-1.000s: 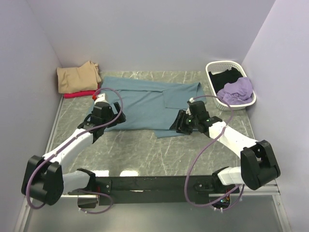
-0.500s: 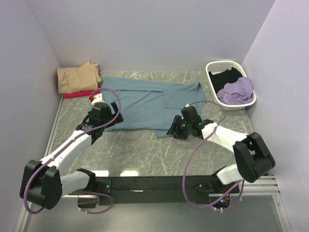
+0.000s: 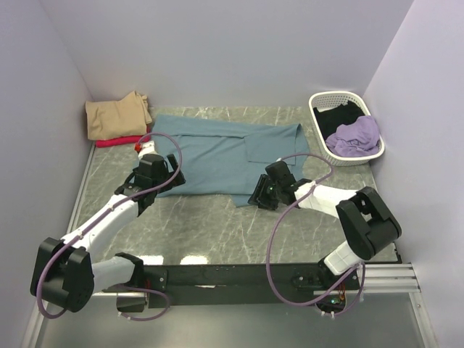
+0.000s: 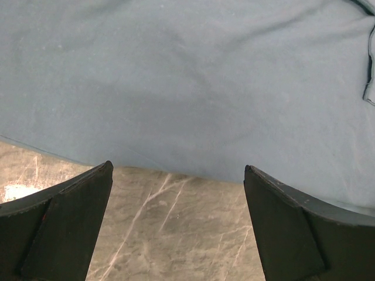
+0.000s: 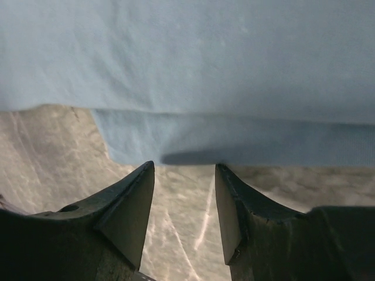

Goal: Fold and stack the t-shirts
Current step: Fold the tshirt

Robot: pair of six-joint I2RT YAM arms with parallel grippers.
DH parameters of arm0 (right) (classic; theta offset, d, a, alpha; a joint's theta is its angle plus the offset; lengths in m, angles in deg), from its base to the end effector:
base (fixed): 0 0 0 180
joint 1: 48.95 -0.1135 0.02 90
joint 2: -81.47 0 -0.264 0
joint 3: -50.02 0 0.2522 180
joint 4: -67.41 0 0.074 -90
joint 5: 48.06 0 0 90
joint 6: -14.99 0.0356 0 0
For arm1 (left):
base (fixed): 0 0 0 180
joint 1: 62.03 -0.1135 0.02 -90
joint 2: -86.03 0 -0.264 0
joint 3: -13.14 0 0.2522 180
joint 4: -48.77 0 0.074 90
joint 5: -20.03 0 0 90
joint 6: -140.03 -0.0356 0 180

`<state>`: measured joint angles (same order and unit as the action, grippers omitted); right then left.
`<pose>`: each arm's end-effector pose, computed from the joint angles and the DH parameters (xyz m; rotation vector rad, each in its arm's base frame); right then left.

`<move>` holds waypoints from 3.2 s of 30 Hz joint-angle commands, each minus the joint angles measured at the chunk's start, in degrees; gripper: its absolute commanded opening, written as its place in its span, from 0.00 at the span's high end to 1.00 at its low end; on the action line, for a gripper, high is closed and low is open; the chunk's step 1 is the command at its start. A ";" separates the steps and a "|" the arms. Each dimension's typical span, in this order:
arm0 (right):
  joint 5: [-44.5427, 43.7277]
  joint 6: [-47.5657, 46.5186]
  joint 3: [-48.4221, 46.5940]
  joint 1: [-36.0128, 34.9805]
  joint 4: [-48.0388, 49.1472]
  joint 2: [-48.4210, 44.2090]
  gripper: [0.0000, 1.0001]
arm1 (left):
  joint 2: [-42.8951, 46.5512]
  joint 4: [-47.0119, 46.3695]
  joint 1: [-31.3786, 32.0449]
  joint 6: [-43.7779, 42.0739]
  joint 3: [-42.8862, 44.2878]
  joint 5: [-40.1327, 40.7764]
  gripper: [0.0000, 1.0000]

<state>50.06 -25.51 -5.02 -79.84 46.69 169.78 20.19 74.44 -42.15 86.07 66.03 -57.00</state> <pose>0.2440 0.1518 0.1507 0.3700 2.6381 0.7030 0.2309 -0.0750 0.2300 -0.4353 2.1965 -0.2798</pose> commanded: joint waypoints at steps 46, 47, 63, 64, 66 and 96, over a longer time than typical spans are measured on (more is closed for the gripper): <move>-21.47 -0.63 0.23 -3.21 -36.19 -40.51 0.44 | -5.16 4.62 0.78 -1.14 6.66 -1.20 0.01; -22.78 -0.71 -0.03 -3.21 -36.19 -37.80 0.44 | -6.04 3.93 0.78 -1.14 6.31 -0.24 0.00; -22.89 -2.38 7.87 4.79 -25.38 -24.94 0.45 | -21.60 0.40 0.69 -1.84 9.38 1.96 0.01; -21.23 -2.30 8.66 6.01 -24.60 -26.16 0.45 | -21.96 0.06 0.60 -1.84 9.12 2.40 0.01; -19.46 -2.30 9.99 6.37 -24.41 -26.88 0.45 | -23.44 0.05 0.42 -1.49 9.12 3.46 0.00; -15.32 -0.90 9.20 7.78 -28.59 -34.49 1.00 | -26.27 2.16 -0.63 -2.46 9.73 -3.57 0.00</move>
<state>36.09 -27.48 6.94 -72.19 25.79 144.58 -6.68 75.49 -42.81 83.60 76.11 -56.19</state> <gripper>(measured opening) 0.008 0.995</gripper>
